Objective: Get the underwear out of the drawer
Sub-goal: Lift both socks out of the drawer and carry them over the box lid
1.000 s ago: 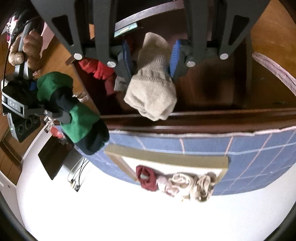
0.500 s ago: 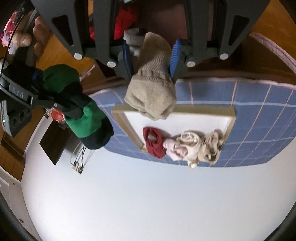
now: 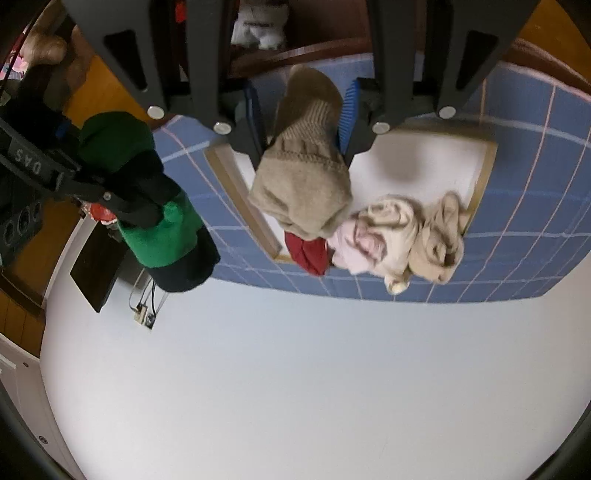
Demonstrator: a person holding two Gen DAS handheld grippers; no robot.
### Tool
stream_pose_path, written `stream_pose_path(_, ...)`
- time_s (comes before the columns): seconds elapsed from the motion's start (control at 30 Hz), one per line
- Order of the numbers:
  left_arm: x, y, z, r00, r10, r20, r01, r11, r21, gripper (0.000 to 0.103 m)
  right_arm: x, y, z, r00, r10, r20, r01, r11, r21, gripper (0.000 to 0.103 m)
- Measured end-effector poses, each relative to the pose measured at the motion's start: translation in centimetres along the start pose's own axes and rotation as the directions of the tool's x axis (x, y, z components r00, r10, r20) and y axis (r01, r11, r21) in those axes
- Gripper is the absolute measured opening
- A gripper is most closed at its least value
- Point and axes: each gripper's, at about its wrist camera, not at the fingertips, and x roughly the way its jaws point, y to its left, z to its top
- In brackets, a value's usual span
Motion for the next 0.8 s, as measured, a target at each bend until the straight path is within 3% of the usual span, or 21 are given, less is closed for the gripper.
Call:
stream_pose_path(0.33,5.3,0.6,2.3,0.998,0.035,-0.043,-0.036,0.999,-0.017,0.034,6.7,-1.8,3.7,0.983,-0.180,0.038,0.181,0.982,-0.052,0.032)
stream_pose_path(0.8,10.9,-0.1,3.1,0.984,0.110,-0.140,-0.112,0.994,-0.007,0.034,14.6,-3.7,7.1,0.946,-0.300,-0.124,0.298,0.954,-0.035,0.032)
